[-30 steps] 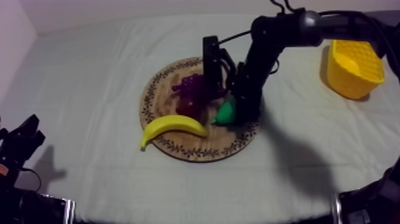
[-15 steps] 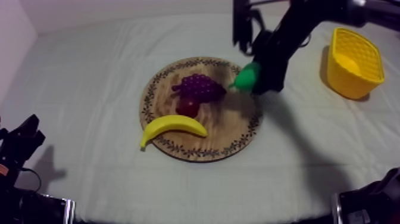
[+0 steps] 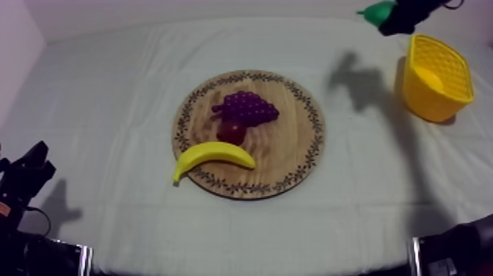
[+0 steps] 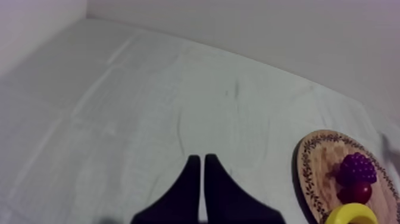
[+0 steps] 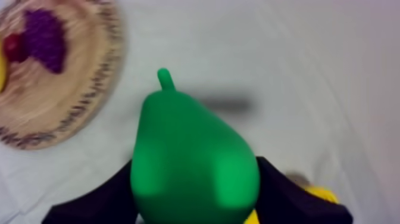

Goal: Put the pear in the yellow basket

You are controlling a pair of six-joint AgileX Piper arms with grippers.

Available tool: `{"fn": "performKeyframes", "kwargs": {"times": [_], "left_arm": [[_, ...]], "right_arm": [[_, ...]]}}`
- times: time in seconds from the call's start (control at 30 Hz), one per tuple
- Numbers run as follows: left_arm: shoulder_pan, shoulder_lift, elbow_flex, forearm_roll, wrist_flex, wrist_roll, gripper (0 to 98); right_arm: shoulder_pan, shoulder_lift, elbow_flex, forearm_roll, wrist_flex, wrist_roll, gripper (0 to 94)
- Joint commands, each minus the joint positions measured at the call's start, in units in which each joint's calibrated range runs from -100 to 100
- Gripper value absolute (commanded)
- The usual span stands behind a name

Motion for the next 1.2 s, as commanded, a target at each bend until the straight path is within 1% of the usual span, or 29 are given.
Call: {"fn": "performKeyframes", "kwargs": {"times": [0.0, 0.2, 0.4, 0.57, 0.77, 0.97, 1.17], "left_arm": [[0.0, 0.0, -0.1, -0.01, 0.0, 0.0, 0.1], [0.0, 0.0, -0.1, -0.01, 0.0, 0.0, 0.1], [0.0, 0.0, -0.1, -0.01, 0.0, 0.0, 0.1], [0.0, 0.0, -0.1, -0.01, 0.0, 0.0, 0.1], [0.0, 0.0, -0.1, -0.01, 0.0, 0.0, 0.1], [0.0, 0.0, -0.1, -0.01, 0.0, 0.0, 0.1], [0.0, 0.0, -0.1, -0.01, 0.0, 0.0, 0.1]], "right_arm": [[4.7, 0.6, -0.7, 0.3, -0.9, -0.3, 44.2], [9.5, 3.4, -0.8, 1.3, -3.6, -1.1, 44.7], [11.8, 7.6, -1.0, 2.6, -6.6, -2.4, 47.2], [12.4, 10.6, -2.5, 3.4, -7.4, -3.6, 51.5], [12.5, 11.4, -3.1, 3.6, -7.7, -4.1, 55.2], [12.5, 10.2, -2.2, 3.6, -7.8, -3.7, 57.0], [12.6, 8.6, -0.9, 3.7, -7.8, -3.5, 61.2]]}}
